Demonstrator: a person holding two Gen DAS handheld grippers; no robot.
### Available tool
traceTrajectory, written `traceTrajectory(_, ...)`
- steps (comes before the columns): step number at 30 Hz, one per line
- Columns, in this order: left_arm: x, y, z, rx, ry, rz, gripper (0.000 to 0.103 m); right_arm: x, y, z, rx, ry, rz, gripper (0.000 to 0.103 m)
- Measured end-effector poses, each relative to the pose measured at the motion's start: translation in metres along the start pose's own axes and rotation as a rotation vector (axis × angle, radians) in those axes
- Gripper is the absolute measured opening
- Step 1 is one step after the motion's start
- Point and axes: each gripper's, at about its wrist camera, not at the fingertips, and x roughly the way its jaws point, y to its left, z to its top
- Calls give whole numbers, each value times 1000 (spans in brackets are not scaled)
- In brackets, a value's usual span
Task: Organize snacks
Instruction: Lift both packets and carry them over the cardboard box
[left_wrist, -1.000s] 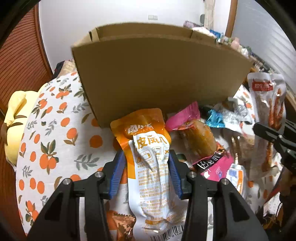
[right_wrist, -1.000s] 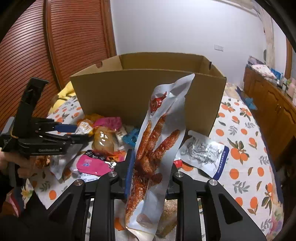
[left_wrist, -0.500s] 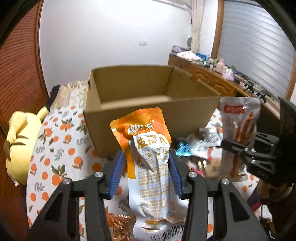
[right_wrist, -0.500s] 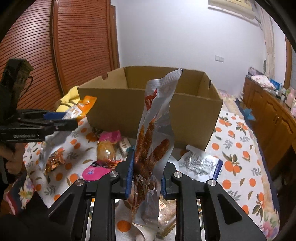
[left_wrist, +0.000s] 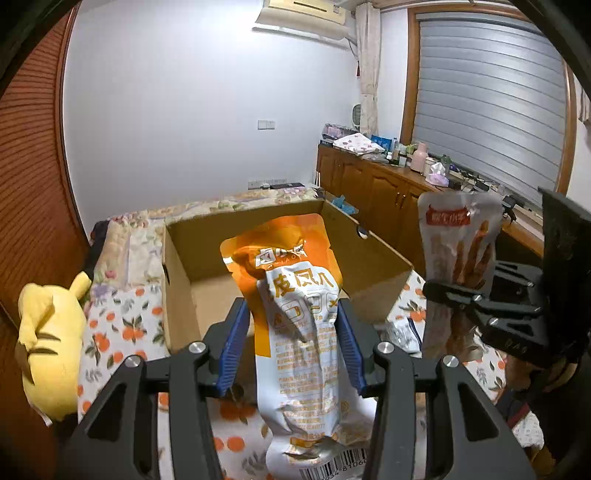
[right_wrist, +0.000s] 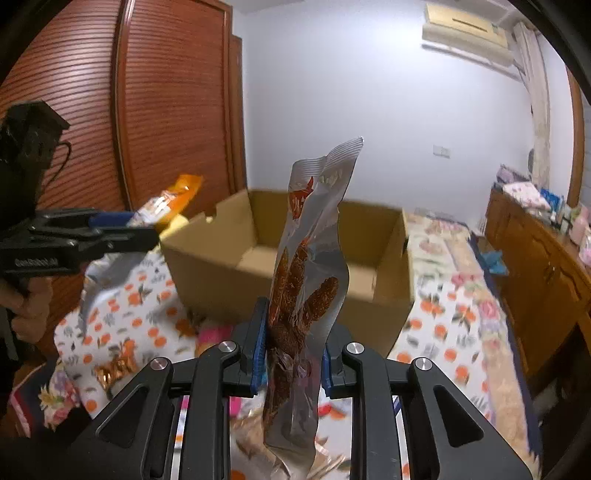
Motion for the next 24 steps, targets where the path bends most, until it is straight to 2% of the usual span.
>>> traceTrajectory(6, 17, 12, 26, 4, -3, 12, 46, 5, -10, 40, -23, -38, 26, 22)
traceTrajectory(13, 53, 32, 51, 0, 21, 39, 46, 40, -21, 75, -55, -46, 32, 22)
traceTrajectory(18, 78, 46, 61, -10, 42, 52, 47, 74, -28, 88, -77, -27, 28, 22)
traceTrajectory(24, 108, 58, 65, -15, 77, 72, 48, 109, -43, 88, -66, 19, 25, 22)
